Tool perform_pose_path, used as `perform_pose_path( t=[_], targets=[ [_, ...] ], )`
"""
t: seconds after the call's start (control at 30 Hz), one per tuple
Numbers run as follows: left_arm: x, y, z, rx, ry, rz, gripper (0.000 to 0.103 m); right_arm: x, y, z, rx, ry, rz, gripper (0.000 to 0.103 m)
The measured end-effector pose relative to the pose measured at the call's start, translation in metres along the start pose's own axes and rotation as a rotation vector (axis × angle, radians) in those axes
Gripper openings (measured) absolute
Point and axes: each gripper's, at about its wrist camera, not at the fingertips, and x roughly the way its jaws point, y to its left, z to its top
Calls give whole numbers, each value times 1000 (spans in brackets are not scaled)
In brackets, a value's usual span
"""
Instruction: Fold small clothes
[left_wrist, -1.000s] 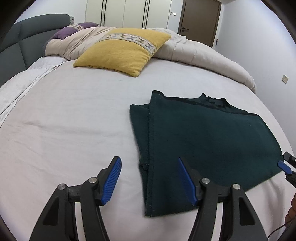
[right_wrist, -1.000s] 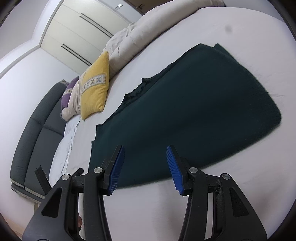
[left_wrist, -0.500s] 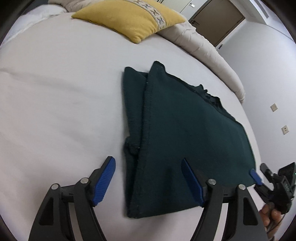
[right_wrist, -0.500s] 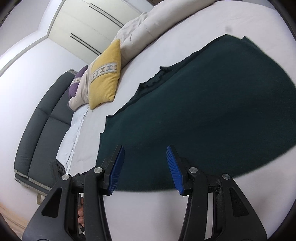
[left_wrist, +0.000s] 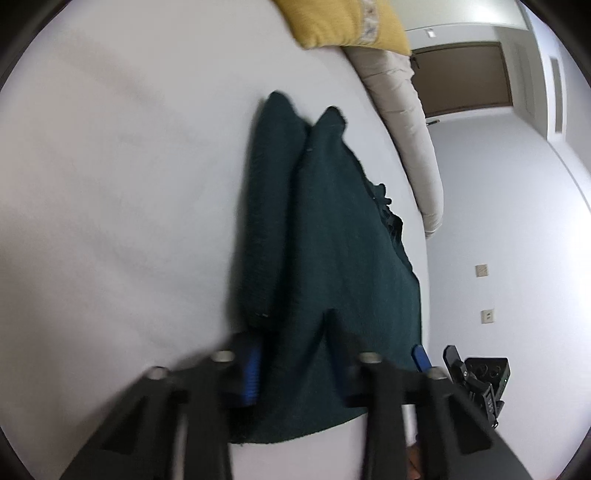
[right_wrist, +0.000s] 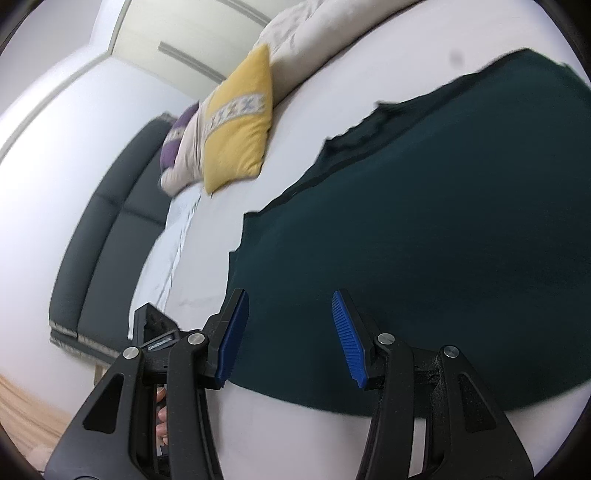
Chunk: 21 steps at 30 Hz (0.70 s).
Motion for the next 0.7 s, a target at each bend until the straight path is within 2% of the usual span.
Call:
perform_pose_path(
  t=[0.23,0.33,0.37,0.4,0.6,0.7],
  targets=[
    [-2,16,-1,-71,-33,-136,19,72,34,16,-58,129,13,46],
    [-1,17,-2,-56,-53,-144,19,109,32,17,-43,203,-32,44],
    [-1,17,1,-50,-55,-141,19,119,28,17,-44,211,-55,44],
    [-1,17,1,-45,-56,-137,19,123,25,17,-44,193,-44,42],
    [-9,-5,0,24,-80,-79,18,103,13,20,18,167,36,43],
    [-10,-39,-1,92,-101,-54,18,67,-4,27,55,97,61,45]
  ],
)
